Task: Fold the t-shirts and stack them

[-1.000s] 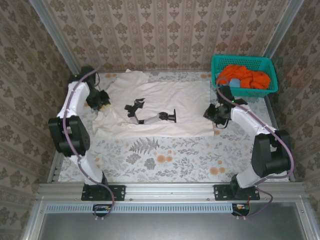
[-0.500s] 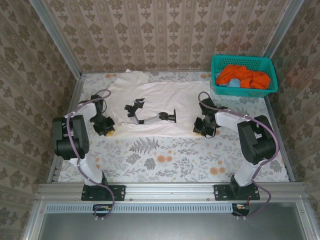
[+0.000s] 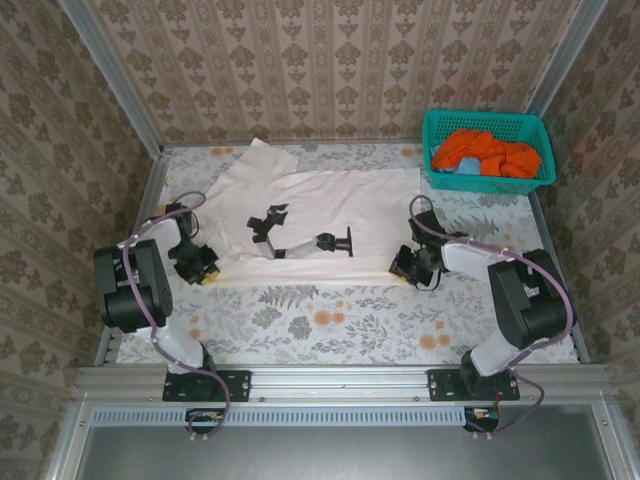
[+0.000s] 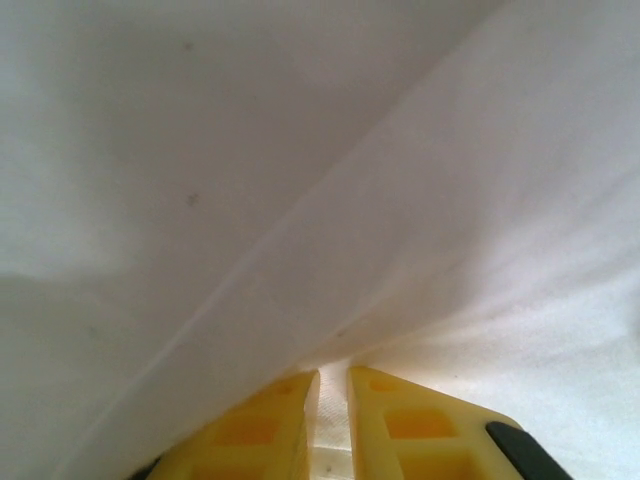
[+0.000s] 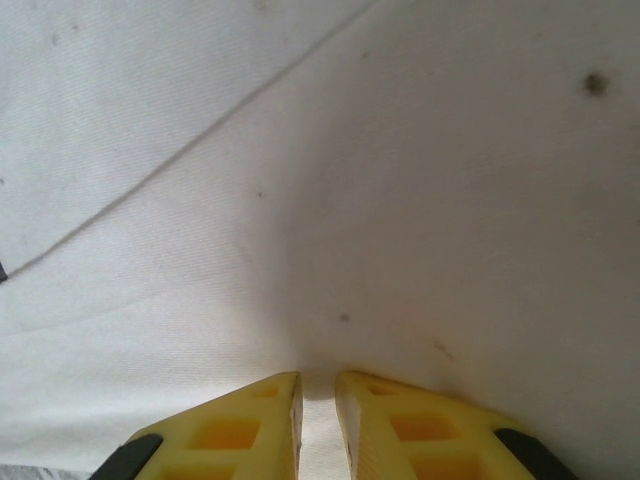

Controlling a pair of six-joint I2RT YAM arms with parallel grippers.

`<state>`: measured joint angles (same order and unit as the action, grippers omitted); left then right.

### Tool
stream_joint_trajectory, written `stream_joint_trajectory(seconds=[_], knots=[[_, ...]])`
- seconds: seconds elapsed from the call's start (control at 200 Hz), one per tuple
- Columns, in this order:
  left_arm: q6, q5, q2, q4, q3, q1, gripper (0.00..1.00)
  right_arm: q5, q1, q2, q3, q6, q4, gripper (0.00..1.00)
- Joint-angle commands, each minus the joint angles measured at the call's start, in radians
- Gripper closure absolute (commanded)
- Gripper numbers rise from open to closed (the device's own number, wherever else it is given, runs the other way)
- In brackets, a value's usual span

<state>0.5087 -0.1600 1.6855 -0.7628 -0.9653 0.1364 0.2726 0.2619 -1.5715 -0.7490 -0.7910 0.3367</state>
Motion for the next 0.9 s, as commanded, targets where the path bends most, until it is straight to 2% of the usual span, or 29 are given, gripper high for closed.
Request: stream_joint_trajectory(seconds=[0.0,0.185,0.305,0.42,0.495,0.57,0.685,0.795,0.895], knots=[[0.042,0.048,-0.051,-0.061,0.069,0.034,0.83,-0.049,0.001,0.026,0.107,-0.047,0.155,0.77],[0.1,0.046,-0.184,-0.082,0.163,0.049,0.82,-0.029,0.013,0.134,0.203,-0.078,0.187,0.75],[0.11,0.045,-0.287,-0.085,0.214,0.08,0.78,-0.036,0.016,0.235,0.223,-0.068,0.196,0.63],[0.097,0.015,-0.291,-0.093,0.173,0.104,0.76,-0.035,0.017,0.327,0.195,-0.055,0.184,0.47],[0.085,-0.017,-0.276,-0.112,0.11,0.103,0.77,-0.012,0.028,0.372,0.158,-0.052,0.124,0.44],[0.081,-0.046,-0.288,-0.127,0.054,0.088,0.77,-0.036,0.081,0.39,0.099,-0.036,0.054,0.42],[0.068,-0.046,-0.306,-0.141,-0.006,0.011,0.76,-0.06,0.215,0.287,-0.049,0.043,-0.028,0.42],[0.053,-0.05,-0.269,-0.148,-0.02,-0.06,0.77,-0.038,0.37,0.054,-0.258,0.15,-0.011,0.42],[0.051,-0.07,-0.24,-0.117,0.02,-0.074,0.78,-0.039,0.517,-0.143,-0.492,0.278,0.053,0.42]])
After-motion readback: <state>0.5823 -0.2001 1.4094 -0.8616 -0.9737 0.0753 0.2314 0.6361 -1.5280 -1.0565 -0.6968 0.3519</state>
